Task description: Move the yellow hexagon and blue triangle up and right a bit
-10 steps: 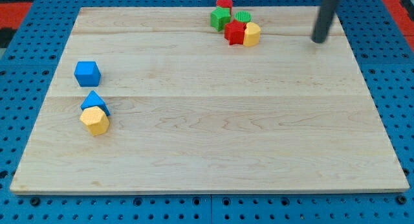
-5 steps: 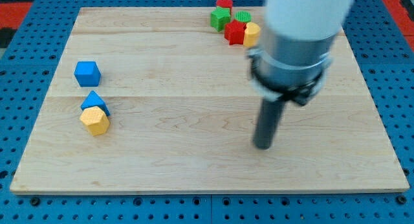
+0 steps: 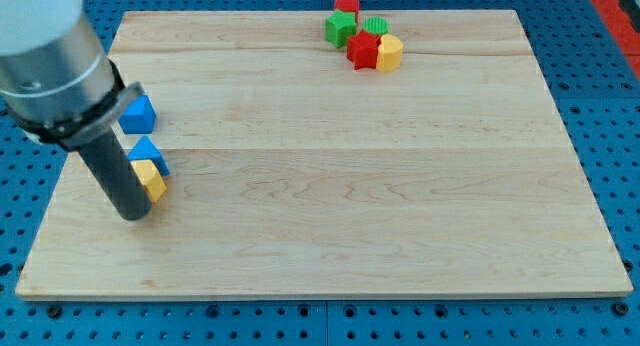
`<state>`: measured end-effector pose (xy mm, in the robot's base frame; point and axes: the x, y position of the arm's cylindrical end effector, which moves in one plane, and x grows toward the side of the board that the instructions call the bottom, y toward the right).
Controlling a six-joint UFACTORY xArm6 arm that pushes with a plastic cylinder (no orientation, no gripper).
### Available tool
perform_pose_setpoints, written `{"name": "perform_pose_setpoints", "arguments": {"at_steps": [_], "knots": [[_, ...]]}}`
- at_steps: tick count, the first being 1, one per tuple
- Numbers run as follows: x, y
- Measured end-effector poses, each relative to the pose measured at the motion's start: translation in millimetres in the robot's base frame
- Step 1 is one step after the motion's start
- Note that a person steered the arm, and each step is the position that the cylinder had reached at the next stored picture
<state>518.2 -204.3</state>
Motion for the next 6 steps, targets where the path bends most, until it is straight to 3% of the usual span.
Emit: {"name": "perform_pose_setpoints", "arguments": {"at_steps": [4, 6], "knots": [[-88, -18], [-110, -12]]}}
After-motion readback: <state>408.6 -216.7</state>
